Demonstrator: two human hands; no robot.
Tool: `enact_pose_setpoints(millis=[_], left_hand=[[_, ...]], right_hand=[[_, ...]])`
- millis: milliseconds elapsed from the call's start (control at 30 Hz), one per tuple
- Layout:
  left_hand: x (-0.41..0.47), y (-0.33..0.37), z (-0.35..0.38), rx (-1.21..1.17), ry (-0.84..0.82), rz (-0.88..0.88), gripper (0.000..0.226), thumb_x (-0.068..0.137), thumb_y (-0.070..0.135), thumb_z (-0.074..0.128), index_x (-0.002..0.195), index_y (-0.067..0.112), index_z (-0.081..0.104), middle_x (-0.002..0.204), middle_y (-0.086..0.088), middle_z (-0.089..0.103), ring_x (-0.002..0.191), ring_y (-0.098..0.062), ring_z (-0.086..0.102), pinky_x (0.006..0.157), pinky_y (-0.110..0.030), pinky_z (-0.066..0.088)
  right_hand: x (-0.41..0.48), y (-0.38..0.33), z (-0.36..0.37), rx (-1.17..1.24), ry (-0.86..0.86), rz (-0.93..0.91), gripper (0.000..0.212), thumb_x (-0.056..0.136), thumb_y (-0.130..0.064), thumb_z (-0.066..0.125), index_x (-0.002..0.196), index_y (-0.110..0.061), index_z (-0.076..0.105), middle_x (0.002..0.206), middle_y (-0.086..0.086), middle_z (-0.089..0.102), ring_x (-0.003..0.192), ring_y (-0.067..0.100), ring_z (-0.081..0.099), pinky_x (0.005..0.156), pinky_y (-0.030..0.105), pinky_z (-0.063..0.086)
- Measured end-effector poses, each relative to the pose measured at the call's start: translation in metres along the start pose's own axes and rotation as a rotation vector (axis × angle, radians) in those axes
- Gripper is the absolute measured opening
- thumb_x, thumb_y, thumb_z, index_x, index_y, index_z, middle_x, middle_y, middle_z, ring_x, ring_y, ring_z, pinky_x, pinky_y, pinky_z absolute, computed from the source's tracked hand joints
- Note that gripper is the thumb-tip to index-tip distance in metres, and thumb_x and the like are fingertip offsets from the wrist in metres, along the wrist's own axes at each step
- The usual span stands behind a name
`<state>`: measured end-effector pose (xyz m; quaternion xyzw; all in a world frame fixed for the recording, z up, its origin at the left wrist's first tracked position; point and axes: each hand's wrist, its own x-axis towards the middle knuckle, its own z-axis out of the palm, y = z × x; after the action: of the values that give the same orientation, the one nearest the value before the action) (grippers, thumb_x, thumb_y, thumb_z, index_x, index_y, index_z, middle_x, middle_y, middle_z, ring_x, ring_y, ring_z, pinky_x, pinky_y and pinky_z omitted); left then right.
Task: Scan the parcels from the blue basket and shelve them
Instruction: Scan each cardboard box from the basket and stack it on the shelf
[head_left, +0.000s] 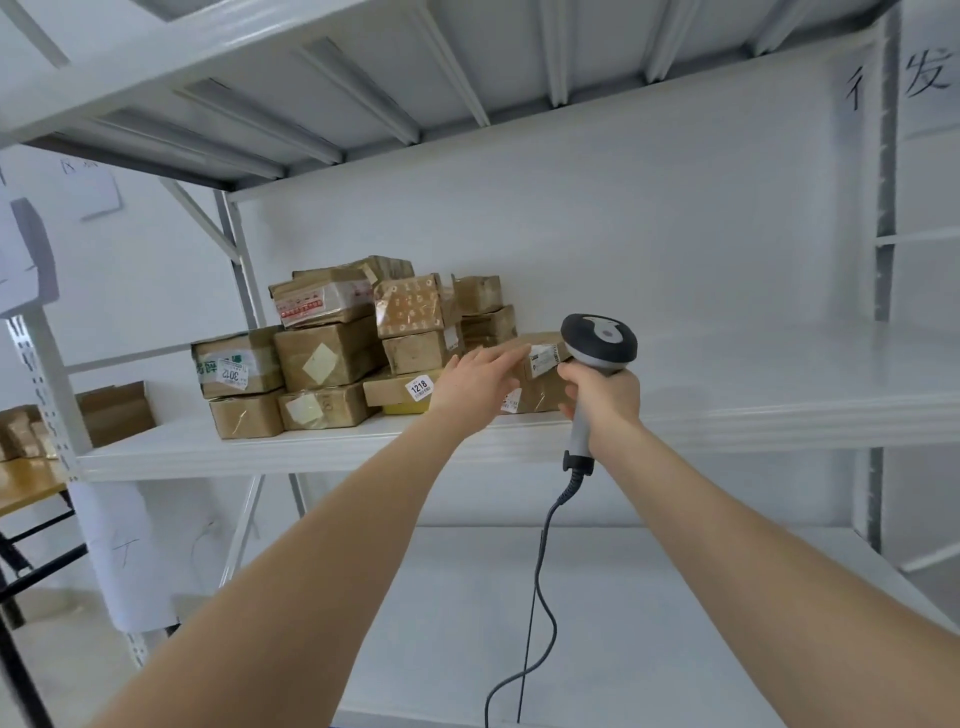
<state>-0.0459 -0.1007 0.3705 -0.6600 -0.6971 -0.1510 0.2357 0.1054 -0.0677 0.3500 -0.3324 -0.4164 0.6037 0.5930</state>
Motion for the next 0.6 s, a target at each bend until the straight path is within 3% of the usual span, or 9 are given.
enact_pose_setpoints(millis=[100, 233, 400, 500, 600], left_hand=[[0.019, 0.008, 0.006, 0.046, 0.000, -0.096, 0.043, 0.104, 0.029, 0.032, 0.145, 0.041, 0.031, 0.145, 0.003, 0.044, 0.129, -0.027, 0.042, 0.106, -0.047, 0.035], [0.041, 0.017, 0.011, 0.035, -0.033, -0.219, 0.040, 0.104, 0.030, 0.031, 0.142, 0.041, 0.037, 0.140, -0.003, 0.048, 0.126, -0.029, 0.042, 0.097, -0.044, 0.040], [0.053, 0.010, 0.018, -0.039, -0.206, -0.163, 0.059, 0.098, 0.055, 0.029, 0.152, 0.035, 0.013, 0.158, -0.005, 0.021, 0.145, -0.029, 0.017, 0.116, -0.052, 0.014], [0.052, 0.007, 0.016, -0.042, -0.237, -0.151, 0.072, 0.094, 0.063, 0.033, 0.152, 0.035, 0.002, 0.161, -0.004, 0.009, 0.148, -0.028, 0.005, 0.118, -0.052, 0.007], [0.041, 0.006, 0.015, -0.044, -0.188, -0.121, 0.079, 0.093, 0.056, 0.045, 0.153, 0.033, 0.000, 0.161, -0.005, 0.005, 0.148, -0.027, 0.002, 0.118, -0.050, 0.008]], right_hand=[[0.007, 0.001, -0.001, 0.010, 0.008, 0.001, 0.026, 0.076, -0.010, 0.074, 0.100, -0.009, 0.065, 0.099, 0.007, 0.068, 0.084, 0.017, 0.065, 0.060, 0.027, 0.053], [0.015, 0.006, 0.001, 0.008, -0.010, 0.014, 0.028, 0.076, -0.009, 0.074, 0.102, -0.009, 0.064, 0.101, 0.006, 0.068, 0.090, 0.019, 0.066, 0.062, 0.028, 0.054], [0.020, 0.009, 0.000, 0.000, -0.040, 0.013, 0.014, 0.077, -0.007, 0.073, 0.079, -0.015, 0.061, 0.079, 0.002, 0.066, 0.084, 0.018, 0.066, 0.067, 0.031, 0.057], [0.020, 0.012, 0.000, -0.005, -0.050, 0.015, 0.014, 0.077, -0.006, 0.072, 0.084, -0.013, 0.062, 0.079, 0.003, 0.067, 0.080, 0.017, 0.065, 0.067, 0.031, 0.057], [0.016, 0.014, 0.000, -0.014, -0.055, 0.024, 0.019, 0.078, -0.006, 0.071, 0.096, -0.010, 0.064, 0.077, 0.002, 0.066, 0.075, 0.016, 0.064, 0.066, 0.030, 0.055]])
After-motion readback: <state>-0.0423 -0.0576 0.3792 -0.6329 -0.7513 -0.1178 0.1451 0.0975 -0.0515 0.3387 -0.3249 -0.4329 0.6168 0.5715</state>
